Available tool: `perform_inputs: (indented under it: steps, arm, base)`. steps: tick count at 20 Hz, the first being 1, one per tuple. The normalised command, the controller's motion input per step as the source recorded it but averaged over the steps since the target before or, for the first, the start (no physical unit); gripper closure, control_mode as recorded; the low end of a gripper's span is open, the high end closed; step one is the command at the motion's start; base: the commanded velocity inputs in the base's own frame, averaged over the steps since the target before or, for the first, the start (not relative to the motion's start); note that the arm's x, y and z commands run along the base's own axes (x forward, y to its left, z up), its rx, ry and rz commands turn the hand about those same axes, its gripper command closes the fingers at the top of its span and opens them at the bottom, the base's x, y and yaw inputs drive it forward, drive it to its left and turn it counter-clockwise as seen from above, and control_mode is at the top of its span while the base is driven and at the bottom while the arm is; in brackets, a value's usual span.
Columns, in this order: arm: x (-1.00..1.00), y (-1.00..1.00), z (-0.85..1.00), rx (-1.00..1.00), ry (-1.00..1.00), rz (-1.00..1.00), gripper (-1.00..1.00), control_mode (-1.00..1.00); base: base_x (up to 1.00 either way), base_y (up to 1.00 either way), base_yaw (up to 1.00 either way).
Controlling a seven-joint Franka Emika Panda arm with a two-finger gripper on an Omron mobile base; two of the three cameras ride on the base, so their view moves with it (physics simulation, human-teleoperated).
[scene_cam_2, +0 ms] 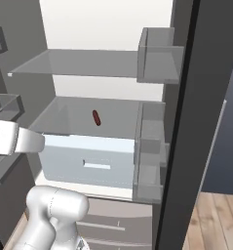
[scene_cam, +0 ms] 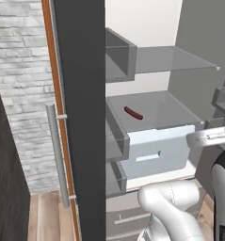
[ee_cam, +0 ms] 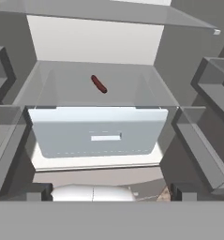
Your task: Retrieve the sausage and cheese from the fridge and place them on the cutting board on the counter.
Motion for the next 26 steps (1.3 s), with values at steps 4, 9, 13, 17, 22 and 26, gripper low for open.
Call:
perform_inputs:
  steps: [4,9,13,17,22,26]
  arm:
    - [0.00,0.00,0.00,0.00,0.00,0.00,-1.00,1.00]
    - [0.00,0.00,0.00,0.00,0.00,0.00,-1.00,1.00]
    - [0.00,0.00,0.00,0.00,0.00,0.00,-1.00,1.00]
    - [0.00,0.00,0.00,0.00,0.00,0.00,-1.00,1.00]
    - [0.36,-0.33,-0.03,0.07,0.10,0.03,-1.00,-1.00]
    - [0.63,-0.58,-0.13,0.11,0.10,0.12,-1.00,-1.00]
  base:
    - [0.95,-0.19,0.00]
    - [0.82,-0.20,0.00]
    - [0.09,-0.10,0.00]
    - [0.00,-0.09,0.00]
    - [0.46,-0.41,0.01]
    - [0.00,0.00,0.00]
